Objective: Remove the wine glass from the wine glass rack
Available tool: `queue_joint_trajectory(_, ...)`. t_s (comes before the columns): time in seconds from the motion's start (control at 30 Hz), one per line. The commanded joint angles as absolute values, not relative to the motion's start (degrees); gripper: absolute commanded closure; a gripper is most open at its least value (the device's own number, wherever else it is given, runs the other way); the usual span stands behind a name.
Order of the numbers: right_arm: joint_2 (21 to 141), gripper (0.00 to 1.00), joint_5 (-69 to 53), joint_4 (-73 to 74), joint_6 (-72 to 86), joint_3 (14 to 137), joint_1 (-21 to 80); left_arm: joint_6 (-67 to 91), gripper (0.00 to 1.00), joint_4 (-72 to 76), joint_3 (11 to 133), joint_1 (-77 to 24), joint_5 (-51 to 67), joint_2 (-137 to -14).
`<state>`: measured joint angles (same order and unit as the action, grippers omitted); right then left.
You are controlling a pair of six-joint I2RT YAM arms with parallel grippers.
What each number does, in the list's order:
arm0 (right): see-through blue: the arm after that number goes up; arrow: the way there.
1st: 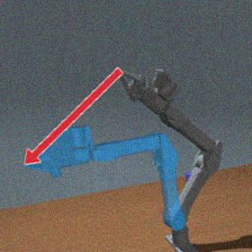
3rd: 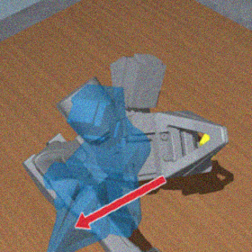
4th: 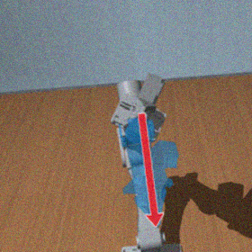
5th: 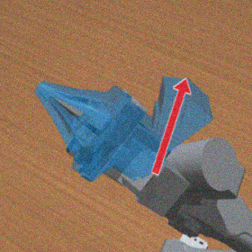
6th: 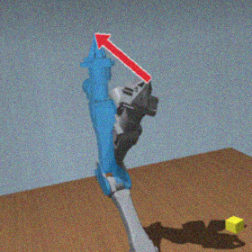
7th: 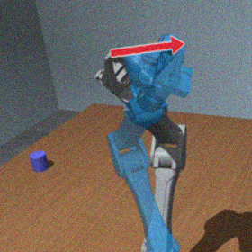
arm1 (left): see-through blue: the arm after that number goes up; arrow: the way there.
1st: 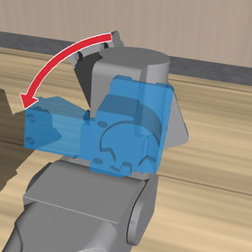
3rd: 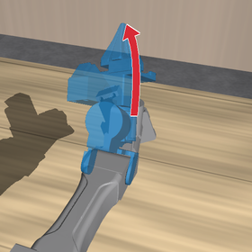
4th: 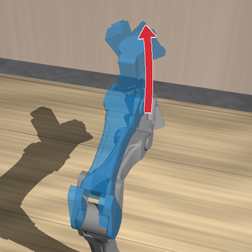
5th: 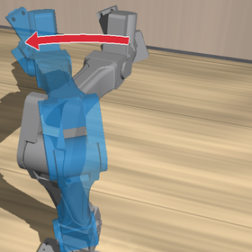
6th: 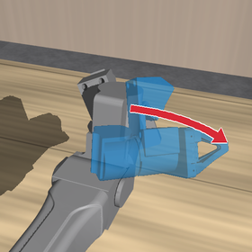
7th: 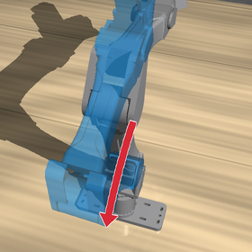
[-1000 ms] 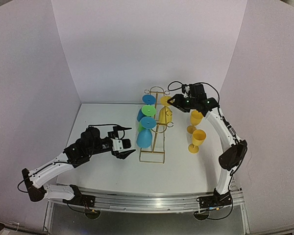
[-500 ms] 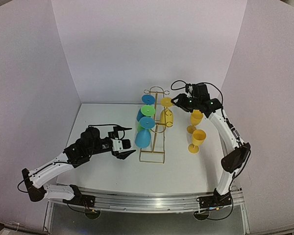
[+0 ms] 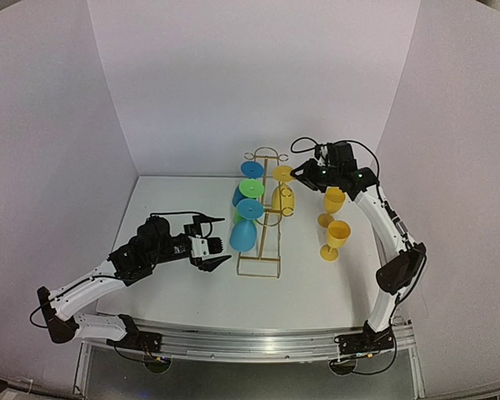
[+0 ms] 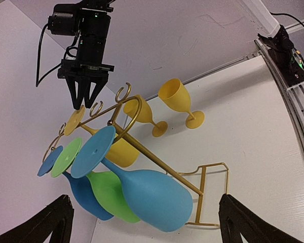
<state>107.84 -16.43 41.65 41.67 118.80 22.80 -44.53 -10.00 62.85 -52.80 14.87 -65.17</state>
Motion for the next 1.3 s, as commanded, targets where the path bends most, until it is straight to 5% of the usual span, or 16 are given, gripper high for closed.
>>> queue_joint_trajectory(0.0,109.5,0.72,-18.9,40.9,43.6,120.1,22.6,-44.3,0.01,-8.2,62.8,-52.5,15.5,-63.4)
queue_joint_trajectory(0.17,110.5,0.75,-20.4,40.7,44.0,120.9,22.6,-44.5,0.01,-8.1,62.9,-52.4,15.3,-63.2)
queue_joint_trajectory(0.5,109.5,0.99,-18.4,40.8,43.6,120.5,22.4,-44.6,0.0,-8.1,63.0,-52.3,15.2,-63.2)
queue_joint_trajectory(1.27,104.3,1.0,-20.1,30.4,55.3,111.8,19.6,-45.3,0.01,-7.9,62.2,-52.3,15.8,-62.6)
